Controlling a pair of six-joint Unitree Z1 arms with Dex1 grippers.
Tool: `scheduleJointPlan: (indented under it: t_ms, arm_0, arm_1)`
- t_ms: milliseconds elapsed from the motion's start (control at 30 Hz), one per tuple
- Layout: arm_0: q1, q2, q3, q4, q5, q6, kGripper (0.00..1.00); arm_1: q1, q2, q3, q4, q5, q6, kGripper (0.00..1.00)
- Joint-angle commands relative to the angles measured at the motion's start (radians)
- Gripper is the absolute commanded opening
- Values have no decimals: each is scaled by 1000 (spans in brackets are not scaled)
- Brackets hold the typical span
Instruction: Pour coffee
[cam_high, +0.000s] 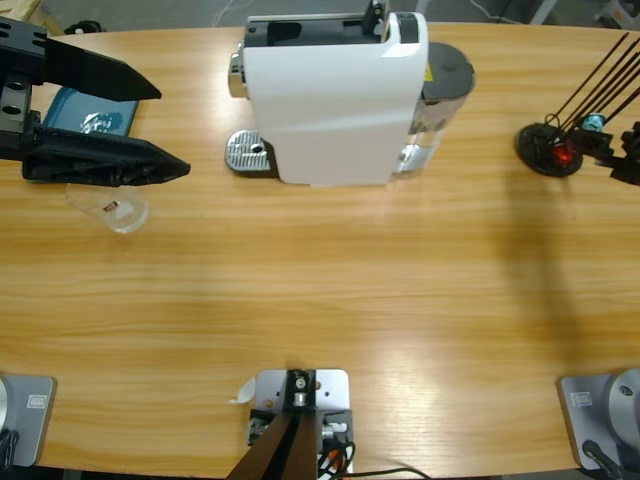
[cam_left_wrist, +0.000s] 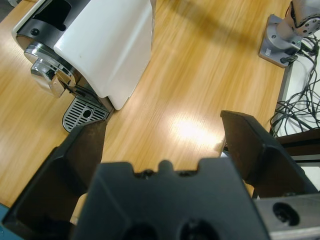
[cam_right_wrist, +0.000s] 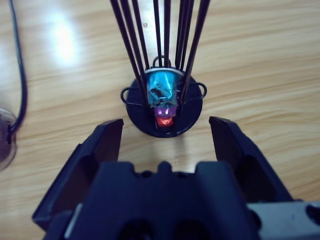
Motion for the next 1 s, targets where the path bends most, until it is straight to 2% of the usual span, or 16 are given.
scheduleJointPlan:
  t_ms: [33, 100, 233, 833, 867, 900, 967, 1000]
  arm_0:
    - [-9, 45, 34, 11, 12, 0, 1000]
    - [-7, 48, 30, 11, 12, 0, 1000]
    - [-7, 52, 23, 11, 12, 2, 1000]
    - [-7, 52, 22, 12, 12, 0, 1000]
    - [-7, 53, 22, 12, 11, 0, 1000]
    - [-7, 53, 21, 11, 10, 0, 1000]
    - [-7, 55, 23, 12, 10, 0, 1000]
    - [-7, 55, 24, 12, 10, 0, 1000]
  arm_1:
    - [-57, 53, 25, -56, 22, -46, 757]
    - [-70, 56, 25, -68, 31, -54, 750]
    - [-82, 81, 26, -95, 54, -67, 665]
    - [-107, 102, 17, -127, 65, -85, 623]
    - [-106, 104, 16, -127, 67, -85, 594]
    - [-108, 106, 15, -127, 70, -85, 494]
    - [-107, 108, 12, -127, 79, -86, 439]
    - [-108, 109, 10, -127, 81, -86, 327]
